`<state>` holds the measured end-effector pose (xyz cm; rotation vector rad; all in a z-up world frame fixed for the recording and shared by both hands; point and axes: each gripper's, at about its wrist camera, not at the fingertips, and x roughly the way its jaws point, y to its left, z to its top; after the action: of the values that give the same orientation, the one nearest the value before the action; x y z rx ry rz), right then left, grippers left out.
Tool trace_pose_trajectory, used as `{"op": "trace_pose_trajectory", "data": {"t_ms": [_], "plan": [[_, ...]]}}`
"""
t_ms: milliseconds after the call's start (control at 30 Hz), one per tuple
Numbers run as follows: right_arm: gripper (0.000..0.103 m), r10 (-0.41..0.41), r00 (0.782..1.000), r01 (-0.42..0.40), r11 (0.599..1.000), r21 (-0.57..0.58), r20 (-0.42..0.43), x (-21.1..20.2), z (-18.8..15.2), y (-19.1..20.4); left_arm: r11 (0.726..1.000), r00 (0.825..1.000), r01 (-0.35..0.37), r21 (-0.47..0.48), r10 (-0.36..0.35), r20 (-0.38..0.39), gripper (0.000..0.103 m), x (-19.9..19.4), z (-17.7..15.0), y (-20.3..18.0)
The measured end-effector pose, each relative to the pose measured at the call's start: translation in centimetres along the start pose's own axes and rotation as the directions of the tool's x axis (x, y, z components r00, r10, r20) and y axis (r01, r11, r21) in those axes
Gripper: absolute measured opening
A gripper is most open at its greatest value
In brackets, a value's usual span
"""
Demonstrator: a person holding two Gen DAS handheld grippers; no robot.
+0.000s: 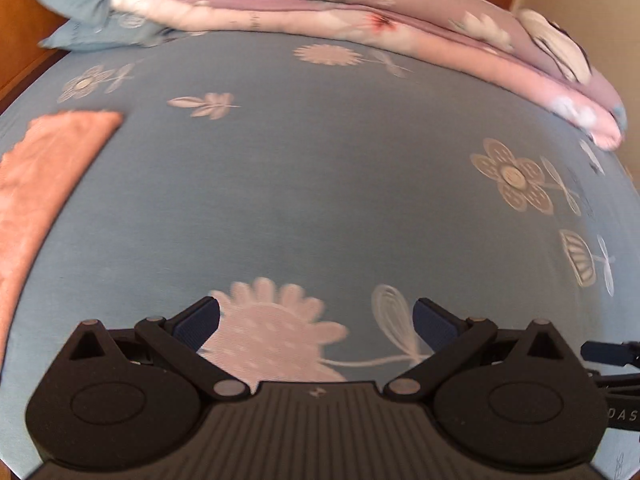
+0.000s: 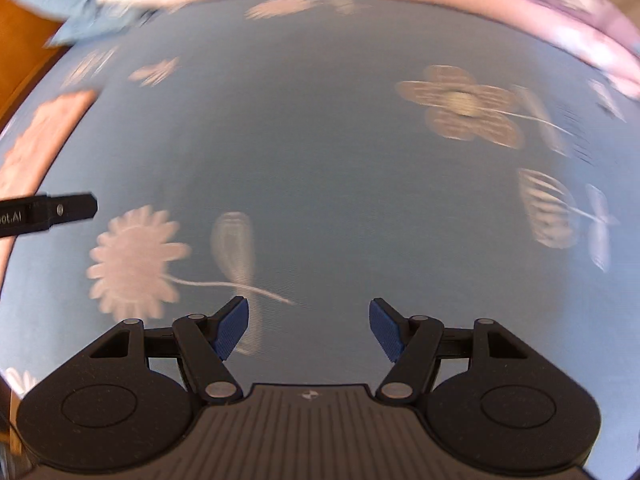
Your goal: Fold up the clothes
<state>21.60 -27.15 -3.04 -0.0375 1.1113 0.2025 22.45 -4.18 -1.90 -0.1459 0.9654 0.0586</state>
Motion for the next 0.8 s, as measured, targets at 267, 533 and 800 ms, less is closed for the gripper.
{"op": "trace_pose_trajectory", "data": {"t_ms": [267, 533, 800], "plan": [[0.072, -0.066, 0.997, 0.057, 0.986, 0.154, 0.050, -0.9, -6.0, -7.6, 0.999, 0.997, 0.030, 0.038, -0.027, -0.070, 0.102, 0.1, -4.1, -7.3], [0.072, -0.116, 0.993, 0.105, 0.969, 0.222, 0.037, 0.1, -8.0, -7.8, 0.999, 0.989, 0.019, 0.051, -0.011, -0.150, 0.102, 2.0, -7.1, -6.9], [0.075, -0.096, 0.994, 0.086, 0.982, 0.169, 0.052, 1.0, -6.5, -5.6, 0.999, 0.984, 0.002, 0.034, 0.004, -0.175, 0.102, 2.4, -8.1, -4.8]]}}
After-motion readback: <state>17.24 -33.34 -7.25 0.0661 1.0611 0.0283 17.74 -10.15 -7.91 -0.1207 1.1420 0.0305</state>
